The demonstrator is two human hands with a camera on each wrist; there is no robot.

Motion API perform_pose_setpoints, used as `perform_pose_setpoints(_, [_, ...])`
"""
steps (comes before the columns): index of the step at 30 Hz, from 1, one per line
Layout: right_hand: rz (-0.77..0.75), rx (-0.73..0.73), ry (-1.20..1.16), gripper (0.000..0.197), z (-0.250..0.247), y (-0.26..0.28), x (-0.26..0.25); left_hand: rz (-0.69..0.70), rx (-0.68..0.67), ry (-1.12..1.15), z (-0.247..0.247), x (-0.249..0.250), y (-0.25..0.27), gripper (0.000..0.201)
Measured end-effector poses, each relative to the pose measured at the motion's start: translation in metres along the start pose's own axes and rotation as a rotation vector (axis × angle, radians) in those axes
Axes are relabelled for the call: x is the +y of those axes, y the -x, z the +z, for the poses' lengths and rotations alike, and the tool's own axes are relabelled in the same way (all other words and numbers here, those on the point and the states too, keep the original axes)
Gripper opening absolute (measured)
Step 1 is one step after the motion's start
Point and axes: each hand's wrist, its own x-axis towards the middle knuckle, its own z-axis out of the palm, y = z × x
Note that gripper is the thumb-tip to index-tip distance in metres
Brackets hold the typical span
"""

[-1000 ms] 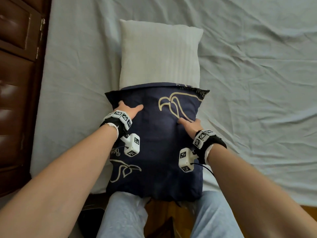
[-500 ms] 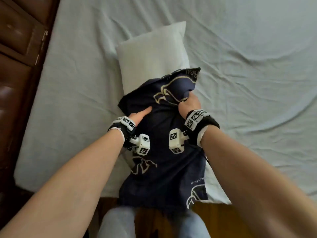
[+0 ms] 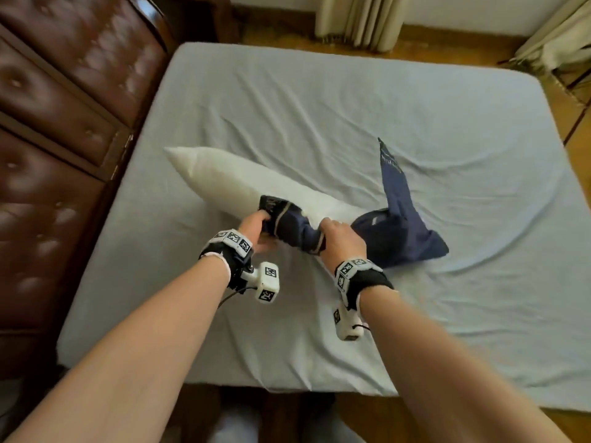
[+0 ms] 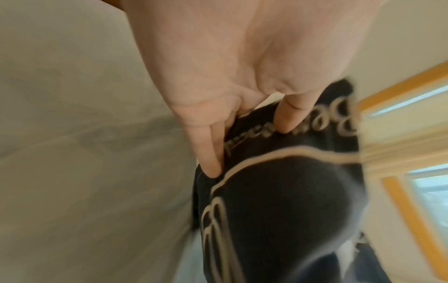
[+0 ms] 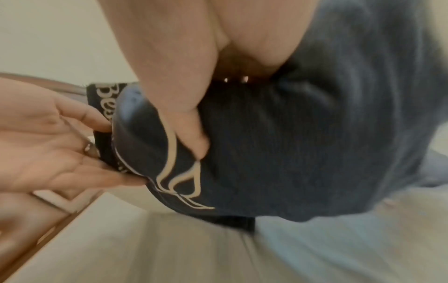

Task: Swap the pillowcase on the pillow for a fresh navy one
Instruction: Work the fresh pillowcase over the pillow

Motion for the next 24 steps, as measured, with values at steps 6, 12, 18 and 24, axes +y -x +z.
perform_pose_setpoints(6, [0.311,-0.562,-0.128,0.048,0.159,0.082,0.037,-0.405,0.003,-0.425,-0.051,-0.144,-0.027,0.017])
perform_pose_setpoints(12, [0.511,-0.424,-0.25,0.053,0.176,0.097,0.052,-0.232,-0.046,-0.623,-0.028,-0.176,-0.04,0.012])
perform_pose_setpoints(18, [0.701,0.108,-0.172,0.055,0.151,0.084,0.088,0.129,-0.155,-0.926,0.037,-0.158,-0.063,0.011])
perform_pose_setpoints(24, [0.85,-0.018,-0.266,0.064,0.159,0.071,0.143,0.125,-0.296,-0.953,0.102,-0.184,-0.07,0.013])
